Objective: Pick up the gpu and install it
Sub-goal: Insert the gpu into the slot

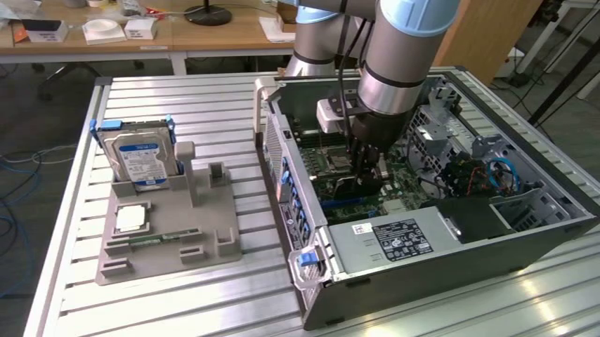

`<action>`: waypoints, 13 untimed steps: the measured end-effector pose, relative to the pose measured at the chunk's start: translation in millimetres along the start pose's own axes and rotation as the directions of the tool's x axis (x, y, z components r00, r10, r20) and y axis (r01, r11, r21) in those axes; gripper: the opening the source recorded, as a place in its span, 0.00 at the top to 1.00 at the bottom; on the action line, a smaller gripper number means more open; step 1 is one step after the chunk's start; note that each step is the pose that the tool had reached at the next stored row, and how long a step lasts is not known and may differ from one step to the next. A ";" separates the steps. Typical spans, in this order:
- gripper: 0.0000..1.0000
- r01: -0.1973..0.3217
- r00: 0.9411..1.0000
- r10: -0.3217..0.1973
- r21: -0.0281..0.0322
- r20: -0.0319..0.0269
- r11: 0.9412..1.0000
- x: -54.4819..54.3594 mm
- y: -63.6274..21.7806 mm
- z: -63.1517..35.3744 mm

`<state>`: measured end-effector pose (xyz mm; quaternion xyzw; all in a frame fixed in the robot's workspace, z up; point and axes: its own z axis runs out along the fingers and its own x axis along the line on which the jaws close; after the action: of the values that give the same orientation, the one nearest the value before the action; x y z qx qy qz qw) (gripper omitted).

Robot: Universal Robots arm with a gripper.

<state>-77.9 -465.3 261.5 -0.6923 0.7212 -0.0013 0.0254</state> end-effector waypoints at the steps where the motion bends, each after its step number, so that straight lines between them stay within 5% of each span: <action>1: 0.74 0.000 1.000 0.000 0.000 0.000 1.000 0.0 0.0 0.1; 13: 0.74 0.000 1.000 0.000 0.000 0.001 1.000 0.1 0.1 4.5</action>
<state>-77.9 -465.3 257.0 -0.6923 0.7212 -0.0009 0.0257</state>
